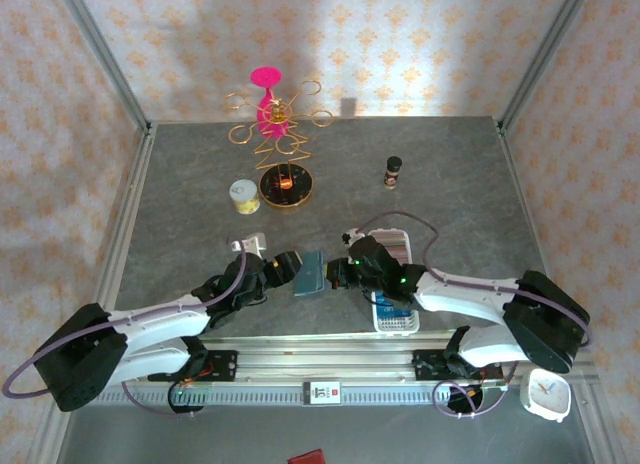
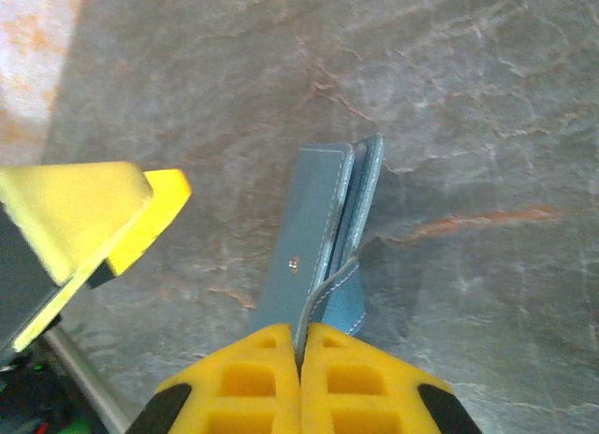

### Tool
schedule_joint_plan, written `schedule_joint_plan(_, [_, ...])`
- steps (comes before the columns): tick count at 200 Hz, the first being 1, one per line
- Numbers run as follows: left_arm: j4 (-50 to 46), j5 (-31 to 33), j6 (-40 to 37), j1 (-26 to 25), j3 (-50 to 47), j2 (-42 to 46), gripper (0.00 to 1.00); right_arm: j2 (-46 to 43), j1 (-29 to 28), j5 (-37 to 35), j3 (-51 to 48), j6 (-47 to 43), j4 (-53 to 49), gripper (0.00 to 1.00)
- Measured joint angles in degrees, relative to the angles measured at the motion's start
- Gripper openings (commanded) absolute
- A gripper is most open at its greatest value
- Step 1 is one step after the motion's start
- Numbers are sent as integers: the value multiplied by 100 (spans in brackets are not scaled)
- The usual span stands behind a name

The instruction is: Put the credit cards into the card holder

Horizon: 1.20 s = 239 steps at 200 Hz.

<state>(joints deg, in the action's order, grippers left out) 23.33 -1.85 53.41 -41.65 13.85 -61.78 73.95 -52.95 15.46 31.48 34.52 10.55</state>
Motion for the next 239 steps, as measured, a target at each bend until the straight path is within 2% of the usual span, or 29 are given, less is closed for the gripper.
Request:
schedule_joint_plan(31, [9,-70,-98,0,63,-83,79,-149,0,61,-22,17,216,0])
schedule_joint_plan(84, [131,-654,-238,0,380,-973,81,-87,0,199,-22,39,262,0])
schedule_joint_plan(105, [214,-782,-251,0,380,-1062,85,-87,0,225,-22,42,299,0])
schedule_joint_plan(116, [227,-826,-278,0,380,-1062,94,-87,0,236,-22,42,304,0])
schedule_joint_plan(125, [260,-833,-262,0,380,-1062,96,-90,0,240,-22,42,304,0])
schedule_joint_plan(239, [0,-627,-341,0,575,-1287,88,-92,0,232,-22,85,321,0])
